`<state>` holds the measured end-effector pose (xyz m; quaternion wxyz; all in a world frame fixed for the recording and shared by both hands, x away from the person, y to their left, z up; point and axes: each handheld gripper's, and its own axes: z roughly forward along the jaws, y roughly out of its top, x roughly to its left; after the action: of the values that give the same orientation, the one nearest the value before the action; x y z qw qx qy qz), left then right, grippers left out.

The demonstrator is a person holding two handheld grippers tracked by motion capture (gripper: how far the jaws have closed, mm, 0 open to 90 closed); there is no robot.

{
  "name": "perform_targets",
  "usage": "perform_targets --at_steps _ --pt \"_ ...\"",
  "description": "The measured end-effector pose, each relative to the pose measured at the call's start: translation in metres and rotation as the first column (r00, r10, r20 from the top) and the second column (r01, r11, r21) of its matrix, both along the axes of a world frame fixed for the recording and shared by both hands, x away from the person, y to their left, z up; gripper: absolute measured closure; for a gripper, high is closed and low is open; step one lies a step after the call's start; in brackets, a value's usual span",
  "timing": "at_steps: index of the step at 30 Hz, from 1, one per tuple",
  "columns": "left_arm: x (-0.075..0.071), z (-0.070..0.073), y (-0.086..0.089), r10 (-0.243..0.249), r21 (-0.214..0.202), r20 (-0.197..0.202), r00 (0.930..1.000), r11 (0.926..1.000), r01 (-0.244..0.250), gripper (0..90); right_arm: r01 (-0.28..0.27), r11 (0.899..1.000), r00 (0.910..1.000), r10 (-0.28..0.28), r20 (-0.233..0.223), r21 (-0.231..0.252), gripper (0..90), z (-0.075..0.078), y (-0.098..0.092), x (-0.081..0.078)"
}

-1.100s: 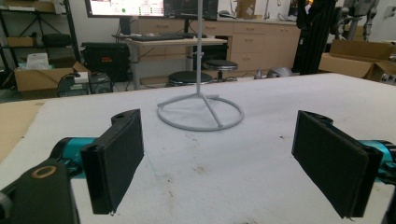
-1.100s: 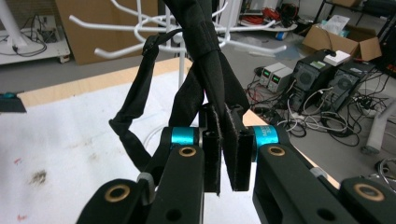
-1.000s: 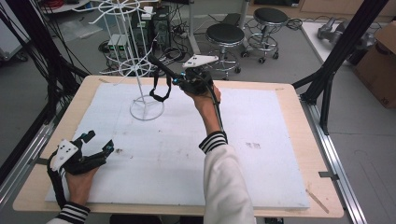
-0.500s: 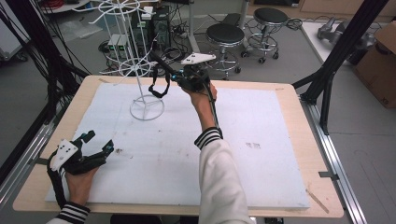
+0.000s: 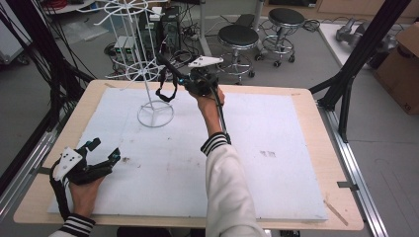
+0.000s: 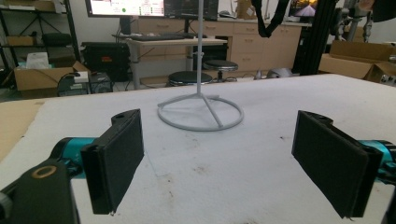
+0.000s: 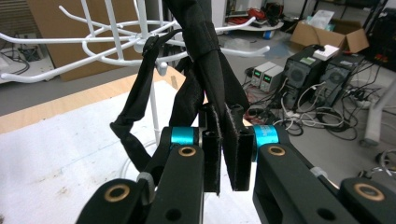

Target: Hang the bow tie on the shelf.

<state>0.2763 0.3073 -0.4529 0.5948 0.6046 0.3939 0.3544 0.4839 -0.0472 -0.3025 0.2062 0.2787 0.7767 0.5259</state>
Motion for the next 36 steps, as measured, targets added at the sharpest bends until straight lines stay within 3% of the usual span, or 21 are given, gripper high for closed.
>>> perform_targets --at_steps 23,28,31,36 --pt "0.000 0.000 0.000 -0.001 0.005 0.000 1.0000 1.0000 0.001 17.1 0.005 0.998 0.9972 -0.010 -0.074 -0.062 84.4 -0.023 0.001 0.007" --pt "0.000 0.000 0.000 -0.001 0.005 0.000 1.0000 1.0000 0.001 17.1 0.001 0.997 0.9964 -0.007 -0.085 -0.076 79.1 -0.023 0.001 0.007" --pt "0.000 0.000 0.000 -0.001 0.005 0.000 1.0000 1.0000 0.001 17.1 -0.004 0.996 0.9948 -0.005 -0.102 -0.089 72.3 -0.024 0.001 0.006" --pt "0.000 0.000 0.000 -0.001 0.005 -0.001 1.0000 1.0000 0.001 17.1 0.000 0.994 0.9912 -0.014 -0.132 -0.108 39.3 -0.022 0.000 0.001"
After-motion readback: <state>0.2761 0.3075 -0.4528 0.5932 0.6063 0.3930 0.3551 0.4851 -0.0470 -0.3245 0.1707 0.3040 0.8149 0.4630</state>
